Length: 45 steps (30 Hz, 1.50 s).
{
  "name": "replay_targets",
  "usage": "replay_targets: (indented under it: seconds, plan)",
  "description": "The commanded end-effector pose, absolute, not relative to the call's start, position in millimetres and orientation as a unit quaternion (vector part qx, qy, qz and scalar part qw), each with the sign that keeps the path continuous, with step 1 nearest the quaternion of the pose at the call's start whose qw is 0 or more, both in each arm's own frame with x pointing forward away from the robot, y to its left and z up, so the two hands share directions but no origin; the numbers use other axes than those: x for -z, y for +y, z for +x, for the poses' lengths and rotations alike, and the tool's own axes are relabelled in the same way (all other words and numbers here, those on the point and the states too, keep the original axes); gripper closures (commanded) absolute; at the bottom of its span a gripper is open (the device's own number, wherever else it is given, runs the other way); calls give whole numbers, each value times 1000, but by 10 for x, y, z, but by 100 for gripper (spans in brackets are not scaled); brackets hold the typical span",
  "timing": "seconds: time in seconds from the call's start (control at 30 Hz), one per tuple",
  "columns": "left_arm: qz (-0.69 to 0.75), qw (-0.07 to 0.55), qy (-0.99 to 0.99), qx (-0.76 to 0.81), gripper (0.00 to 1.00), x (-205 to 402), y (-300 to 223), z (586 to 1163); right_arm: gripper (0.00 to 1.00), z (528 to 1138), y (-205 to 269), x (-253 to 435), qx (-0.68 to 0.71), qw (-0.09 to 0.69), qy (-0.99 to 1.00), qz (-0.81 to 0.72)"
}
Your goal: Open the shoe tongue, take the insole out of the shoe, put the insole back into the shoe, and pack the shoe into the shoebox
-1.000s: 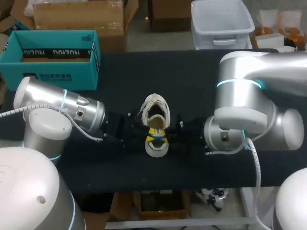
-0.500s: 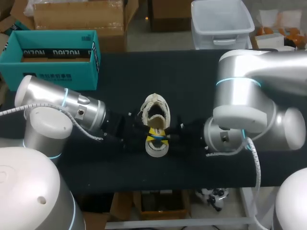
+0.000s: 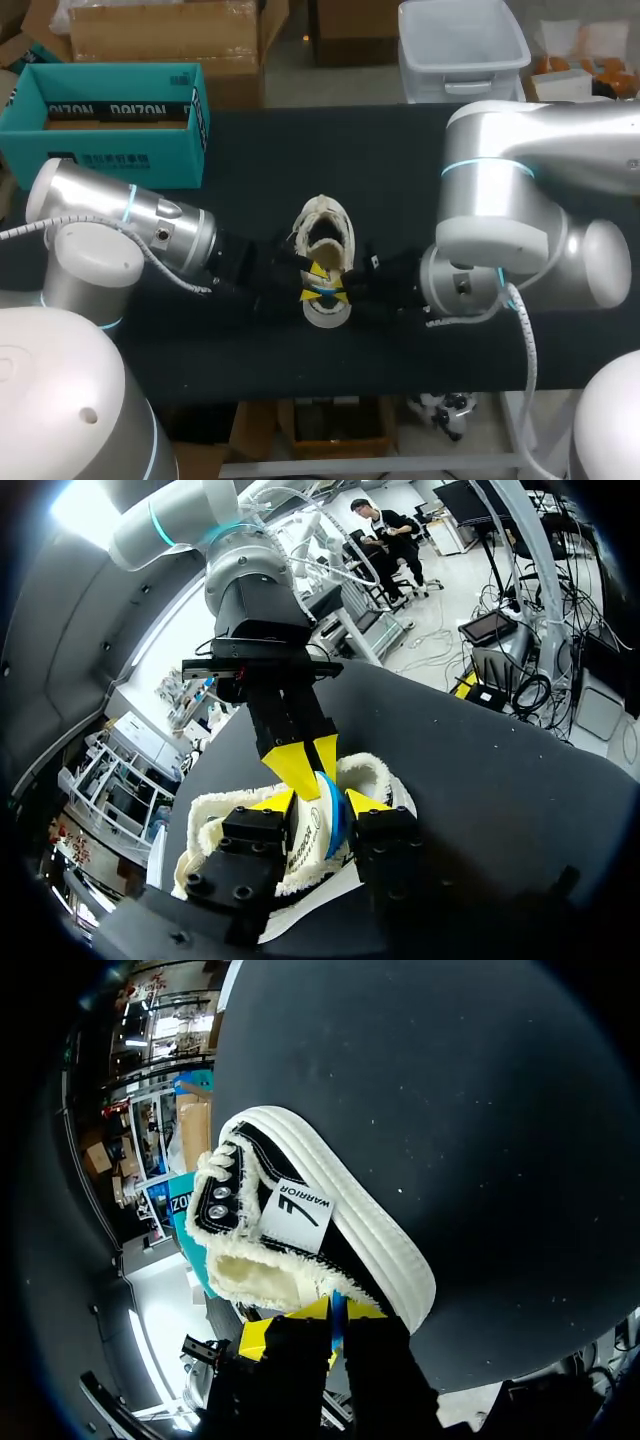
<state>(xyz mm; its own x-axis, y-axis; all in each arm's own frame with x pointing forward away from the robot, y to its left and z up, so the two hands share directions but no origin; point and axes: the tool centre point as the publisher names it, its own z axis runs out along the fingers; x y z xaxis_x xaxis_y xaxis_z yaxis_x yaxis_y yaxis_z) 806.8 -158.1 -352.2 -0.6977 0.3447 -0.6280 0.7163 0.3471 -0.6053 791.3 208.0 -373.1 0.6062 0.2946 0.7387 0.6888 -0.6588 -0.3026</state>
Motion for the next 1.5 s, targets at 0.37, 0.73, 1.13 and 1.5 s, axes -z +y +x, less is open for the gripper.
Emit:
replay_targets:
  seconds: [0.37, 0.73, 1.13, 1.5]
  plan:
    - [255, 161, 825, 477, 0, 3070, -1093, 8122, 100, 8112, 2149, 3831, 251, 237, -342, -874]
    - [156, 137, 856, 474, 0, 2819, -817, 8269, 85, 8030, 2124, 3724, 229, 209, -361, -880]
    - [134, 134, 867, 461, 0, 2781, -775, 8235, 77, 7946, 1979, 3623, 220, 196, -361, -885]
    - [84, 121, 886, 440, 0, 2764, -706, 8209, 100, 7877, 1987, 3422, 231, 189, -382, -874]
